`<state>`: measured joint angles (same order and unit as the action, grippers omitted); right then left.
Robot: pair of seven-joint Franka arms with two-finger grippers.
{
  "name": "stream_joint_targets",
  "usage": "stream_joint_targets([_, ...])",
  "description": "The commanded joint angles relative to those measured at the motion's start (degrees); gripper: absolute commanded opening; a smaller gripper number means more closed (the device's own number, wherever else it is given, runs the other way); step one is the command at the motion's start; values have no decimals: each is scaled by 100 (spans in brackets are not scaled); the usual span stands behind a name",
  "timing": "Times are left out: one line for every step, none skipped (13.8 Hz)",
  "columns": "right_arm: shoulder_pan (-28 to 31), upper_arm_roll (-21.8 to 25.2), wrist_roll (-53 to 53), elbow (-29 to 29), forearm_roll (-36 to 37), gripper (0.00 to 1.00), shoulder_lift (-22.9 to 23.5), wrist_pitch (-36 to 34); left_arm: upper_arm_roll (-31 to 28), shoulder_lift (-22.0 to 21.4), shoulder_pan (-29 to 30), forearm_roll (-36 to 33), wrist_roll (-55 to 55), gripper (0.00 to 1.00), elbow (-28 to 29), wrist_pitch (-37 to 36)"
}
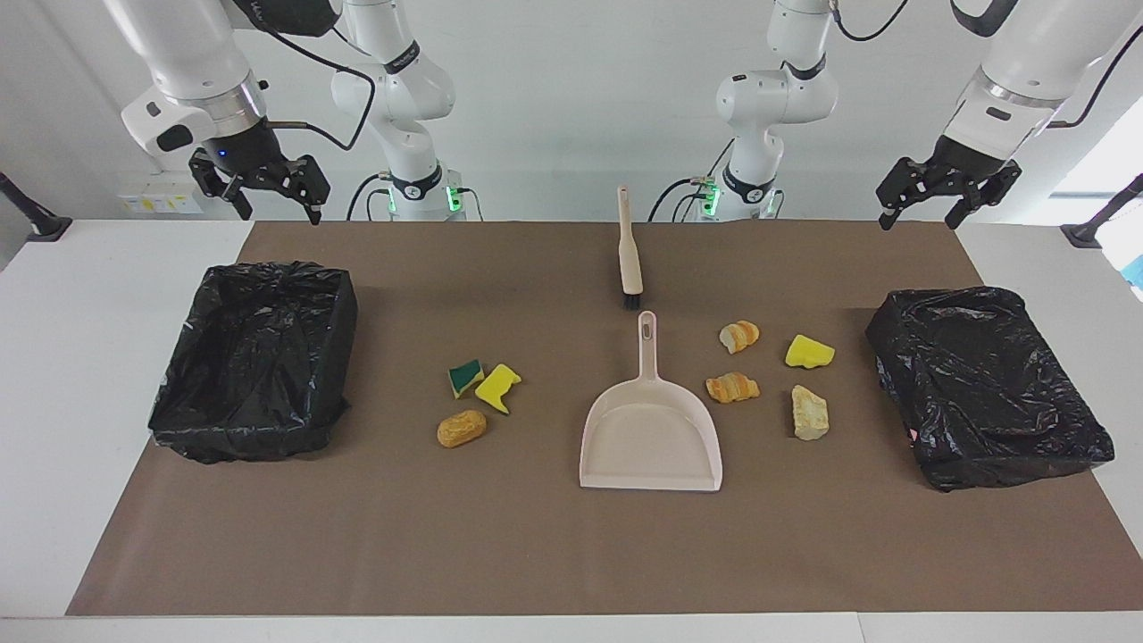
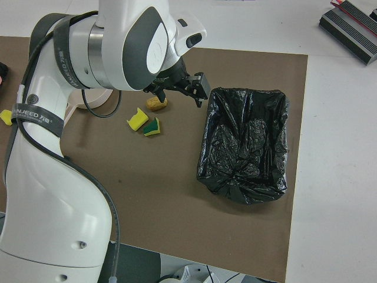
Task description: Sweep and dump trash in bin
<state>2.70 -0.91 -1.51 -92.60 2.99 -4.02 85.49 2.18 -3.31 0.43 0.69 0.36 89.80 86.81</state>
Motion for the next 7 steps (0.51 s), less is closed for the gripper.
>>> stream_joint_targets([28, -32, -104, -136, -18, 100, -125, -32, -68, -109, -69, 54, 35, 100, 108, 11])
stream_joint_targets([28, -32, -95, -135, -18, 100, -134, -67, -68, -109, -69, 54, 35, 100, 108, 11])
stream_joint_targets([28, -32, -95, -144, -18, 100, -143, -94, -68, -109, -69, 54, 35, 100, 108, 11])
stream_joint_targets([28, -32, -95, -205, -18, 100, -204, -111, -68, -109, -69, 54, 35, 100, 99, 11])
stream_joint_targets([28, -32, -95, -267, -18, 100, -230, -111, -68, -109, -60, 54, 26, 100, 108, 11])
stream_joint_targets([28, -32, -95, -267, -18, 100, -231, -111, -68, -117, -78, 54, 9, 100, 117, -41])
stream_joint_targets([20, -32, -95, -276, -18, 100, -231, -103, -68, -117, -104, 54, 8, 100, 117, -85])
